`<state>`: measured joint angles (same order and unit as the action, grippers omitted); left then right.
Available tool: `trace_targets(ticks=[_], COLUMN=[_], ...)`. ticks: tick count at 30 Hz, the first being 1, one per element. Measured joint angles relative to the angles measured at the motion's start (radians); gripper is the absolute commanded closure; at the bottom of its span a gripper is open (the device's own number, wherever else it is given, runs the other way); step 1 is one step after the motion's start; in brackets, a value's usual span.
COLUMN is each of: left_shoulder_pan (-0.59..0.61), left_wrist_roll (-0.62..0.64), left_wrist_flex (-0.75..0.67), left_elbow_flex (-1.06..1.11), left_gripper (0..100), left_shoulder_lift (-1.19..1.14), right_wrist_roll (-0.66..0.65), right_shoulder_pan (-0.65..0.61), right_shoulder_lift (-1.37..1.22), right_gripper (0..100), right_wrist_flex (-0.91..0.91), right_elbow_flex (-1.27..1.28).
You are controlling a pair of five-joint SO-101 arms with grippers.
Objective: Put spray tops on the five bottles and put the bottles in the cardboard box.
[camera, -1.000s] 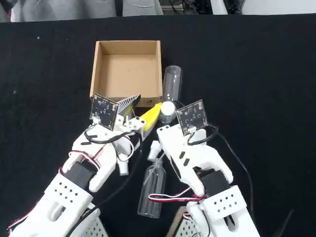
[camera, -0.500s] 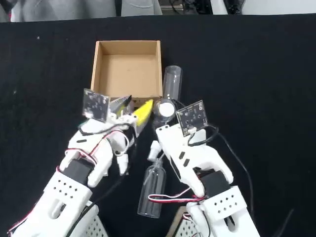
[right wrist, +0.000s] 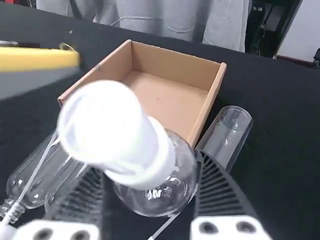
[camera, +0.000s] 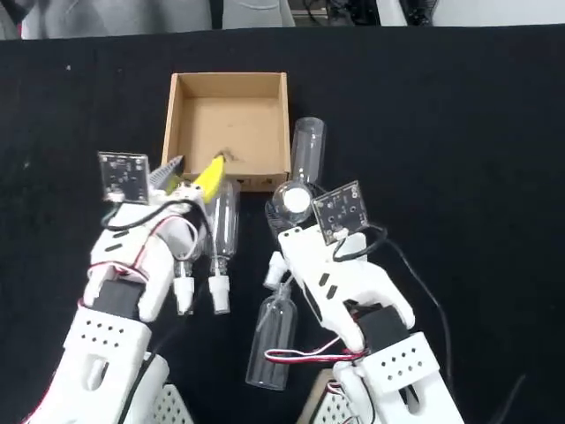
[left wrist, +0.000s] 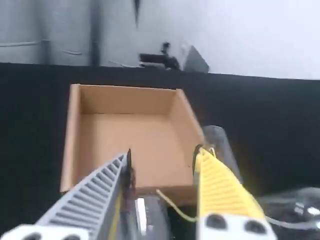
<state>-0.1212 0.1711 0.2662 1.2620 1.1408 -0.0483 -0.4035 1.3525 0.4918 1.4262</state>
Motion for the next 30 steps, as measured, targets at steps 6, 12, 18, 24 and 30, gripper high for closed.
trace_targets(ticks=[6, 12, 18, 24, 30], left_shoulder_pan=[0.149, 0.238, 0.319, 0.396, 0.404], left_wrist_roll=[0.0, 0.0, 0.0, 0.0, 0.0], left_wrist_flex=[0.0, 0.0, 0.0, 0.0, 0.0], left_elbow_flex=[0.026, 0.083, 0.147, 0.207, 0.259], left_gripper=[79, 79, 79, 79, 79], left_shoulder_lift=[0.0, 0.0, 0.0, 0.0, 0.0], right_wrist_roll=[0.0, 0.0, 0.0, 0.0, 0.0], right_shoulder_pan=[0.0, 0.0, 0.0, 0.002, 0.074], right_shoulder_lift=[0.0, 0.0, 0.0, 0.0, 0.0], right_gripper=[92.0, 92.0, 92.0, 92.0, 92.0], right_wrist_flex=[0.0, 0.0, 0.0, 0.0, 0.0], right_elbow_flex=[0.0, 0.0, 0.0, 0.0, 0.0])
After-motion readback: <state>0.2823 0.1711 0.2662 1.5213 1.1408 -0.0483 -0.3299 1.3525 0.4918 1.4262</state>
